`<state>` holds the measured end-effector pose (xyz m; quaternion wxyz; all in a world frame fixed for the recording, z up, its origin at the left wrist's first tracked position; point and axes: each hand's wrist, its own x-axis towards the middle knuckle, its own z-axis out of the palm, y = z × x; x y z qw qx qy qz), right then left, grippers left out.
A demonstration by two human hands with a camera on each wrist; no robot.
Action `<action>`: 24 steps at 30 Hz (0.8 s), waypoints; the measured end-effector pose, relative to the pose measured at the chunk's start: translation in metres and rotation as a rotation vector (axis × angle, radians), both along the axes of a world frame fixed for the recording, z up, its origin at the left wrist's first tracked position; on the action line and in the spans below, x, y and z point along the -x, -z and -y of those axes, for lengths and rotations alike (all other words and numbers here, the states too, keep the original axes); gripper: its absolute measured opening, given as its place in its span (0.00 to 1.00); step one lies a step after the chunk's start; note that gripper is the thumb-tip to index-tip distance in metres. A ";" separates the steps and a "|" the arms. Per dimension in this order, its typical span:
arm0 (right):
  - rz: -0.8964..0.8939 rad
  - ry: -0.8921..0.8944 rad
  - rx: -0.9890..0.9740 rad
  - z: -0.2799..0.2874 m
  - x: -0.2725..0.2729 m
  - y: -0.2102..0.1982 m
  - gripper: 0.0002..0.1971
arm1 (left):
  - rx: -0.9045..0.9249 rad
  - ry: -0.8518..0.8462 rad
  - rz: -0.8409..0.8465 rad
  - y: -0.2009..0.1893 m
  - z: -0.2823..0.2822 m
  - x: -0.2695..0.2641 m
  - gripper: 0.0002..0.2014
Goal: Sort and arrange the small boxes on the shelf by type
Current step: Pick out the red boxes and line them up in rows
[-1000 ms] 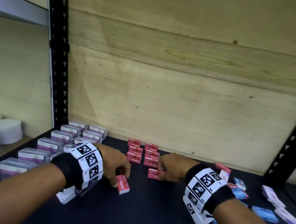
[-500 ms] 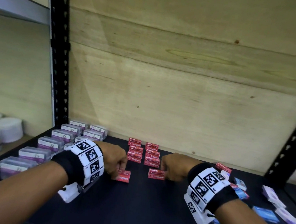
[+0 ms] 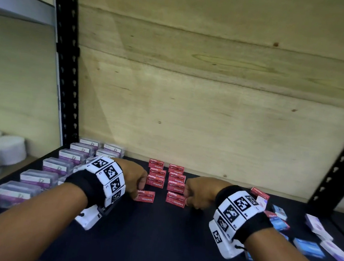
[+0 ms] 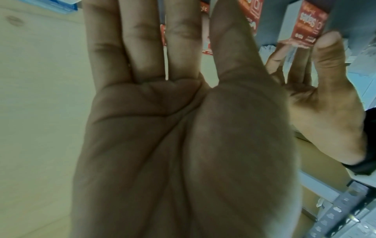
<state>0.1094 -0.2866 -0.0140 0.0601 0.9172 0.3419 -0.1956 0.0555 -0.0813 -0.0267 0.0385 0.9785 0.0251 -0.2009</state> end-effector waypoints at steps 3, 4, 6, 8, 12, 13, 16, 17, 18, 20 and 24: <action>-0.027 0.011 -0.001 0.000 -0.001 0.000 0.03 | -0.027 0.010 -0.021 0.000 0.000 0.001 0.14; -0.020 0.011 0.010 0.000 -0.001 0.000 0.03 | -0.019 0.012 -0.013 0.001 0.001 0.001 0.13; 0.003 0.009 0.026 -0.001 -0.001 0.000 0.04 | -0.003 0.015 0.013 0.001 0.003 0.000 0.11; 0.009 0.016 0.015 -0.001 -0.002 0.001 0.08 | 0.000 0.009 0.031 0.001 0.005 -0.002 0.10; 0.035 -0.009 0.026 -0.004 -0.005 0.004 0.06 | -0.008 -0.005 0.063 0.001 0.007 -0.004 0.09; 0.040 -0.017 0.030 -0.005 -0.006 0.005 0.08 | -0.013 -0.001 0.067 0.001 0.007 -0.004 0.08; 0.047 -0.024 0.034 -0.008 -0.008 0.006 0.08 | -0.017 0.005 0.071 0.001 0.008 -0.004 0.07; 0.048 -0.023 0.029 -0.008 -0.008 0.006 0.08 | -0.018 0.006 0.071 0.000 0.009 -0.004 0.07; 0.050 -0.023 0.027 -0.009 -0.009 0.006 0.08 | -0.021 0.009 0.070 0.000 0.010 -0.005 0.08; 0.048 -0.012 0.023 -0.010 -0.010 0.007 0.10 | -0.030 0.022 0.069 0.000 0.013 -0.005 0.09; 0.019 0.027 0.013 -0.009 -0.012 0.007 0.10 | -0.038 0.030 0.067 -0.003 0.015 -0.004 0.10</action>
